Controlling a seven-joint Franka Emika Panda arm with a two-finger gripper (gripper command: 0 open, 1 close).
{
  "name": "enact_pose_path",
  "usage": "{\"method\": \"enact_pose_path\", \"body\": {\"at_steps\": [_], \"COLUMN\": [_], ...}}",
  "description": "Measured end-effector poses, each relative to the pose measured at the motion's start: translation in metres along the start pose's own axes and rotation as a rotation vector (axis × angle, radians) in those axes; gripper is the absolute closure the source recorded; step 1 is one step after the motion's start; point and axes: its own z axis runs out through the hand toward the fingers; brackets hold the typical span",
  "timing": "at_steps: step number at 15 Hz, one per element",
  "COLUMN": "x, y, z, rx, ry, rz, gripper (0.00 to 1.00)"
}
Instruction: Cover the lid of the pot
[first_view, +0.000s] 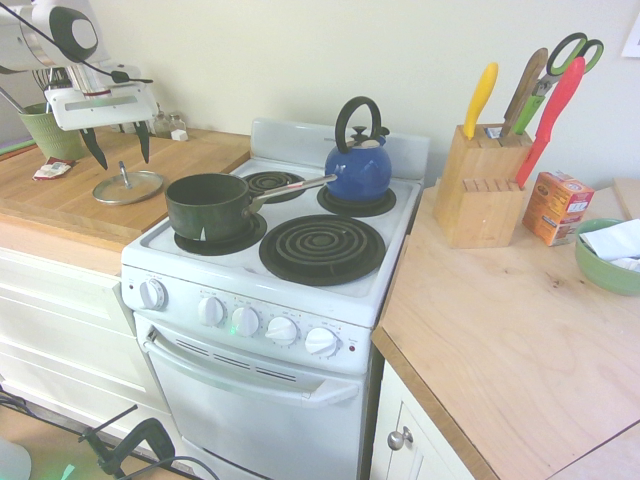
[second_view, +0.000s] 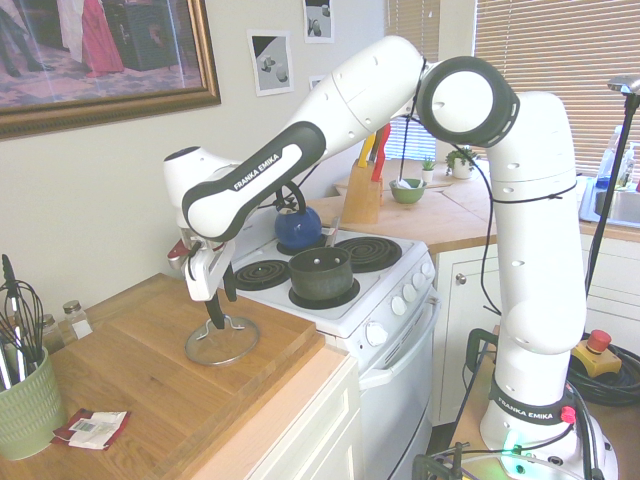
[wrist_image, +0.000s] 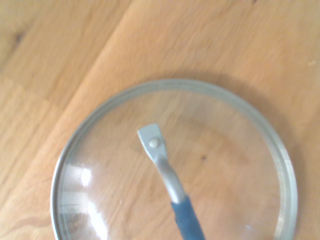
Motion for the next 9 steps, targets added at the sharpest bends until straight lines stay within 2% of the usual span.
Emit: {"method": "enact_pose_path", "body": {"at_steps": [5,6,9], "x": [0.004,0.003,0.001], "y": [-0.017,-0.019,-0.023], "z": [0.009,0.008,0.008], "rx": [-0.009,-0.008,-0.008], "ry": [-0.013,-0.011,-0.01], "rz": [-0.038,-0.041,-0.049], "gripper": [0.0,1.0,1.0]}}
